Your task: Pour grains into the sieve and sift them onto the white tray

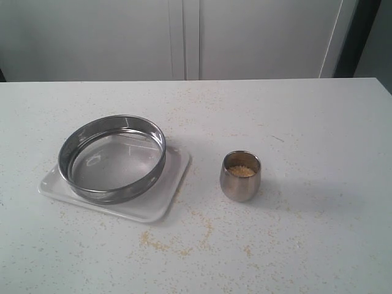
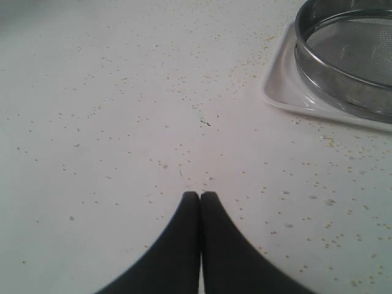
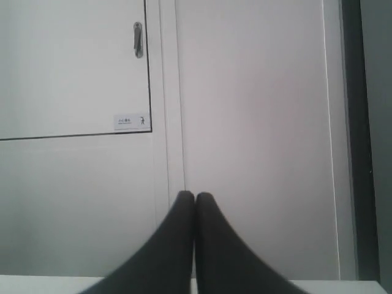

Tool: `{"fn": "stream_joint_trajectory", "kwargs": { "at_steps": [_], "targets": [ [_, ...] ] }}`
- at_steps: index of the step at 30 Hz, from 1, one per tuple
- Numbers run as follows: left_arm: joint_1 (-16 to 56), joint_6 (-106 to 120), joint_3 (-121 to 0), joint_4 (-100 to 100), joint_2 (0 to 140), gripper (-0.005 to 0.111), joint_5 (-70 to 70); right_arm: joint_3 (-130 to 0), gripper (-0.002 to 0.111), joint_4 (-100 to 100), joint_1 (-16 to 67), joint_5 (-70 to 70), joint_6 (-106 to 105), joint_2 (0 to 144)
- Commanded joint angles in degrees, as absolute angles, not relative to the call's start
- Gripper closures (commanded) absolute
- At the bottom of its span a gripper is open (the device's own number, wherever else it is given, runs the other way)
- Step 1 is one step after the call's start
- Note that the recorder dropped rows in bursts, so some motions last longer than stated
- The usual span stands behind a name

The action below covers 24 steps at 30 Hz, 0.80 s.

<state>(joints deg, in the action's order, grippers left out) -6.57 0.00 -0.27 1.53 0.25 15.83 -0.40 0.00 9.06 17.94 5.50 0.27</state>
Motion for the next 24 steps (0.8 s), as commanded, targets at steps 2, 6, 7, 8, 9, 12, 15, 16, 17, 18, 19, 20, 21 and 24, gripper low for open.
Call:
{"fn": "stream_joint_trajectory", "kwargs": {
  "at_steps": [2, 6, 7, 8, 9, 12, 15, 16, 17, 18, 19, 20, 21, 24],
  "targets": [
    [-6.67, 0.00, 0.00, 1.41, 0.00, 0.107, 15.76, 0.00, 0.108, -0.47, 9.15, 19.60, 2.43, 0.00],
    [-6.67, 0.00, 0.00, 1.41, 0.00, 0.107, 15.76, 0.00, 0.108, -0.47, 9.15, 19.70, 1.26, 0.41],
    [-6.67, 0.00, 0.00, 1.41, 0.00, 0.107, 15.76, -0.14, 0.108, -0.47, 9.15, 19.71, 1.26, 1.33],
    [-6.67, 0.00, 0.00, 1.41, 0.00, 0.107, 15.76, -0.73, 0.108, -0.36, 9.15, 19.86, 1.26, 2.72],
    [-6.67, 0.00, 0.00, 1.41, 0.00, 0.107, 15.76, -1.40, 0.108, -0.44, 9.15, 19.98, 1.09, 4.32],
    [-6.67, 0.00, 0.00, 1.41, 0.00, 0.107, 15.76, -3.30, 0.108, -0.44, 9.15, 22.53, 0.00, 10.60],
    [-6.67, 0.00, 0.00, 1.41, 0.00, 0.107, 15.76, -4.99, 0.108, -0.44, 9.15, 27.12, 0.00, 17.66],
    [-6.67, 0.00, 0.00, 1.41, 0.00, 0.107, 15.76, -5.29, 0.108, -0.44, 9.15, 28.68, 0.00, 19.81],
    [-6.67, 0.00, 0.00, 1.41, 0.00, 0.107, 15.76, -5.52, 0.108, -0.44, 9.15, 30.42, 0.00, 22.64],
    [-6.67, 0.00, 0.00, 1.41, 0.00, 0.107, 15.76, -5.66, 0.108, -0.44, 9.15, 32.10, 0.00, 25.42],
    [-6.67, 0.00, 0.00, 1.41, 0.00, 0.107, 15.76, -5.74, 0.108, -0.97, 9.15, 33.57, 0.00, 28.37],
    [-6.67, 0.00, 0.00, 1.41, 0.00, 0.107, 15.76, -5.79, 0.108, -1.74, 9.15, 34.89, 0.00, 31.29],
    [-6.67, 0.00, 0.00, 1.41, 0.00, 0.107, 15.76, -5.88, 0.108, -2.98, 9.15, 35.91, 0.00, 34.26],
    [-6.67, 0.00, 0.00, 1.41, 0.00, 0.107, 15.76, -5.88, 0.108, -7.62, 9.15, 41.27, 2.08, 42.60]
  ]
}}
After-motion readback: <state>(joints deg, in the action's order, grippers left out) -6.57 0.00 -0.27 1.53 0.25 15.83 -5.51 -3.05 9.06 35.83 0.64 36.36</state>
